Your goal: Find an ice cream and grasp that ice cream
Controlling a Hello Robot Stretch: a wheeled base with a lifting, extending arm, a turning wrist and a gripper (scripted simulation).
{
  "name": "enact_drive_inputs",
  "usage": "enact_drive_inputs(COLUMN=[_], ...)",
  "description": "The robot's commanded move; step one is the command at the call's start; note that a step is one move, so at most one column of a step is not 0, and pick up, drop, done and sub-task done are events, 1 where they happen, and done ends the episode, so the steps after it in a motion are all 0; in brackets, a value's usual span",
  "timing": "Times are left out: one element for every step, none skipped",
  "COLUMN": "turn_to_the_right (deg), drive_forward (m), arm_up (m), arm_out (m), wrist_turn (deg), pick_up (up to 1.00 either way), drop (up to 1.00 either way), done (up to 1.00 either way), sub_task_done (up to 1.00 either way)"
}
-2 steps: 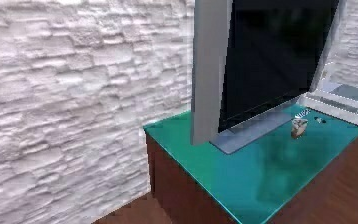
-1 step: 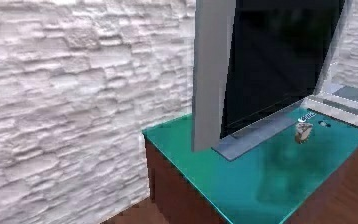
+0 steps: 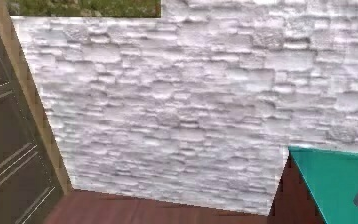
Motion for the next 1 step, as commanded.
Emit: enact_drive_inputs(turn_to_the_right=[-9.0], drive_forward=[0.0], arm_up=[0.0], arm_out=[0.0], wrist_turn=[0.0], pick_up=[0.0], drop=[0.0], done=[0.0], sub_task_done=[0.0])
